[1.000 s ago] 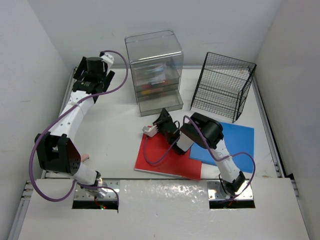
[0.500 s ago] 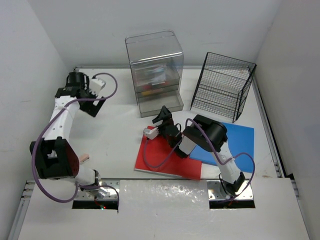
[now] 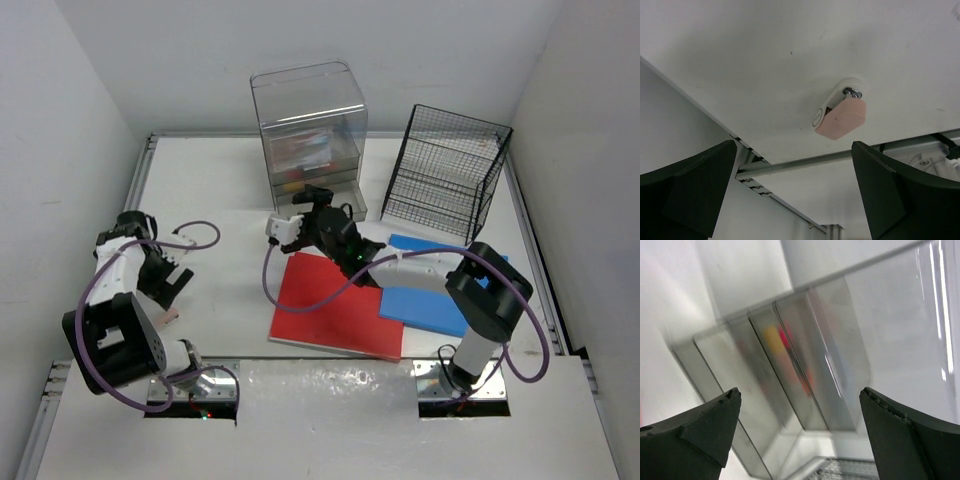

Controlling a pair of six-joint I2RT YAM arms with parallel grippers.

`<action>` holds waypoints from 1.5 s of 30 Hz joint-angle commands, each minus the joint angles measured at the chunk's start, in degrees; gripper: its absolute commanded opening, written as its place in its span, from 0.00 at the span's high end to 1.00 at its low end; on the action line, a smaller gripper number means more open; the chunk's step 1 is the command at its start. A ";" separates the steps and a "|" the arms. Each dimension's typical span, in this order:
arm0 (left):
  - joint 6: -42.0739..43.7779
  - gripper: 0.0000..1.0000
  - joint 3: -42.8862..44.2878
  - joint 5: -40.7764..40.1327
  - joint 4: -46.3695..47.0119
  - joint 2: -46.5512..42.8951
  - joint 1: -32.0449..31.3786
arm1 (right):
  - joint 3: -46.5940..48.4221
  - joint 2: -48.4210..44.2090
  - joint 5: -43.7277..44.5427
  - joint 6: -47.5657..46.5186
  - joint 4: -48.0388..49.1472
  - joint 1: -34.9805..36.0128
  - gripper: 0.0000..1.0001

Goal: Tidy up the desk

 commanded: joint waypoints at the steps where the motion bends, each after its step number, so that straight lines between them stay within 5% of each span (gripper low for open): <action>1: 5.50 0.01 -1.66 -0.33 0.07 -2.50 2.23 | 7.60 -1.03 -9.40 13.63 -24.45 -0.05 0.01; 10: 14.11 0.04 -3.41 1.87 -8.37 -5.40 4.78 | 14.90 2.22 -14.42 17.07 -31.15 0.04 0.01; 17: 13.52 0.06 -8.26 2.91 -0.65 -1.37 4.87 | 16.05 3.10 -14.87 17.86 -29.76 -0.05 0.01; 20: 10.36 0.21 -8.07 4.86 3.99 1.80 4.87 | 16.23 3.10 -14.60 18.21 -29.49 0.04 0.01; 22: 9.38 0.41 -8.43 4.33 5.68 3.64 4.87 | 15.88 2.93 -14.25 18.47 -28.96 0.04 0.01; 23: 8.94 0.62 -8.43 4.50 6.03 4.09 4.87 | 15.18 2.67 -14.08 18.65 -28.09 0.04 0.01; 26: 8.41 1.00 -7.73 5.91 5.60 4.18 4.87 | 14.21 2.31 -13.11 19.53 -26.59 -0.05 0.01; 34: 8.24 1.00 -3.69 11.97 2.08 3.04 4.78 | 12.89 1.35 -9.42 21.99 -25.10 -0.40 0.01; 39: 4.46 1.00 4.83 18.37 0.33 3.04 3.30 | 13.15 -0.32 -9.50 31.79 -24.39 -4.52 0.01; 42: 1.39 1.00 9.40 19.62 -0.47 3.04 -2.67 | 11.84 -3.30 -13.18 42.09 -23.08 -10.40 0.01; 45: -2.74 1.00 14.14 19.01 0.67 3.12 -15.90 | 6.40 -8.40 -15.04 50.45 -18.07 -15.59 0.01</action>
